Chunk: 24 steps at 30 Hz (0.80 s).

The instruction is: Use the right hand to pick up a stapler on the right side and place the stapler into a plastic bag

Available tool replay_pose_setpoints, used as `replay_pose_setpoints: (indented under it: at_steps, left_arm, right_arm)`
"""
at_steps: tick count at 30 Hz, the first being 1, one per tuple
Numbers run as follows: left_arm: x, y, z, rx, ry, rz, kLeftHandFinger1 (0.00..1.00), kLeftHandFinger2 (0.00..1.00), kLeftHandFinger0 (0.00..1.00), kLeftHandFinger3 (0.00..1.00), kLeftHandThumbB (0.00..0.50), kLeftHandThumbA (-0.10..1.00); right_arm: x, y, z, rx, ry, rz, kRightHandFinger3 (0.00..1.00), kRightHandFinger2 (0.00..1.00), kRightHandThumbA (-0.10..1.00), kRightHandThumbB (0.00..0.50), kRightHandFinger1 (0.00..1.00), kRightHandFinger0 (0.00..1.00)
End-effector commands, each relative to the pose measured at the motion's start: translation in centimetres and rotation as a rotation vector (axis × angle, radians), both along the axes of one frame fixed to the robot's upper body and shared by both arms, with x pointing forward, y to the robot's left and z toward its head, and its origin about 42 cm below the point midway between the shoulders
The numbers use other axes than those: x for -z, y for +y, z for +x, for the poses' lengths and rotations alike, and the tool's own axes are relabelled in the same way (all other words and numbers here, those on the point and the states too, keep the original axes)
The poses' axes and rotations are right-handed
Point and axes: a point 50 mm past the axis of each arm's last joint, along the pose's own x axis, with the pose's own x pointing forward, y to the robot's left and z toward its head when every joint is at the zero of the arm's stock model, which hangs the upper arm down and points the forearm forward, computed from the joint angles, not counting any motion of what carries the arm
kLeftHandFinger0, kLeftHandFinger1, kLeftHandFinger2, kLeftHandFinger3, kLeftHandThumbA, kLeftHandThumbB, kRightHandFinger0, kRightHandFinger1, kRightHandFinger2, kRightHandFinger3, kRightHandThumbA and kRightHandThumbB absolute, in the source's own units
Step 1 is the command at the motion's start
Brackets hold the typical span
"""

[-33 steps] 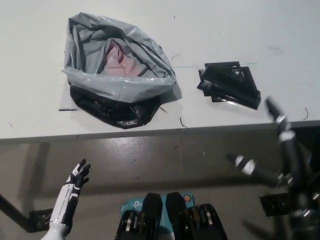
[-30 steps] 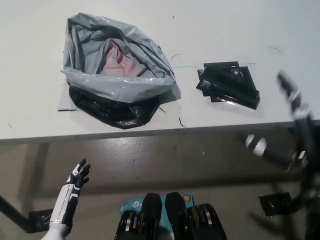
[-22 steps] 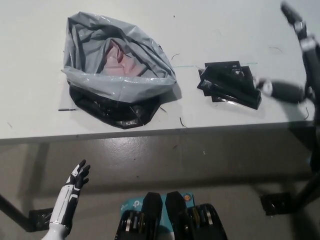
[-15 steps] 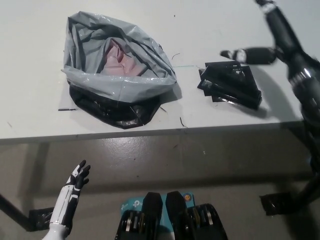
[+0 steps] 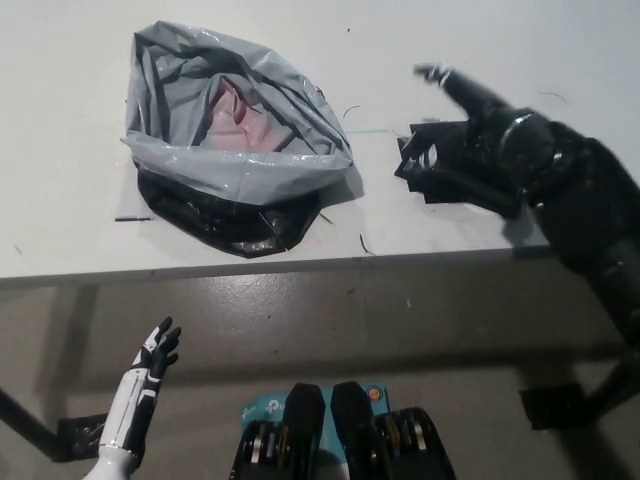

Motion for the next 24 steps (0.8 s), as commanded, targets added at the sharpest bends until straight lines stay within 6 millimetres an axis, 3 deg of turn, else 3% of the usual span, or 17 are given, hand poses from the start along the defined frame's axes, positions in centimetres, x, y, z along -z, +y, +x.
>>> replay_pose_setpoints:
  at_steps: [1, 10, 14, 16, 18, 21, 24]
  left_arm:
    - [-1.5, 0.3, 0.3, 0.032, -0.109, 0.03, 1.0, 1.0, 1.0, 1.0, 0.482, 1.0]
    - [-1.1, 0.4, 0.1, 0.03, -0.101, 0.022, 1.0, 1.0, 1.0, 1.0, 0.489, 1.0]
    - [-1.1, 0.3, 0.0, 0.031, -0.101, 0.016, 1.0, 1.0, 1.0, 1.0, 0.485, 1.0]
    - [-1.1, 0.3, 0.0, 0.031, -0.104, 0.016, 1.0, 1.0, 1.0, 1.0, 0.491, 1.0]
    - [-1.1, 0.3, 0.1, 0.024, -0.103, 0.022, 1.0, 1.0, 1.0, 1.0, 0.488, 1.0]
    - [-1.3, 0.3, 0.1, 0.028, -0.101, 0.018, 1.0, 1.0, 1.0, 1.0, 0.497, 1.0]
    - [-1.2, 0.2, 0.2, 0.029, -0.103, 0.021, 1.0, 1.0, 1.0, 1.0, 0.5, 1.0]
  right_arm:
    - [-3.4, 1.5, 1.4, -0.044, -0.021, -0.111, 1.0, 1.0, 1.0, 0.449, 1.0, 1.0]
    - [-0.9, -0.6, 1.4, 0.008, 0.083, -0.121, 1.0, 1.0, 1.0, 0.408, 1.0, 1.0]
    - [0.5, -1.6, 1.2, 0.014, 0.101, -0.165, 1.0, 1.0, 1.0, 0.425, 1.0, 1.0]
    - [0.9, -2.0, 1.2, 0.026, 0.114, -0.16, 1.0, 1.0, 1.0, 0.406, 1.0, 1.0]
    - [1.3, -2.6, 1.2, 0.049, 0.127, -0.154, 1.0, 1.0, 1.0, 0.436, 1.0, 1.0]
    - [1.3, -3.1, 1.2, 0.061, 0.138, -0.138, 1.0, 1.0, 1.0, 0.438, 1.0, 1.0]
    - [1.2, -3.5, 1.2, 0.049, 0.13, -0.13, 1.0, 1.0, 1.0, 0.411, 1.0, 1.0]
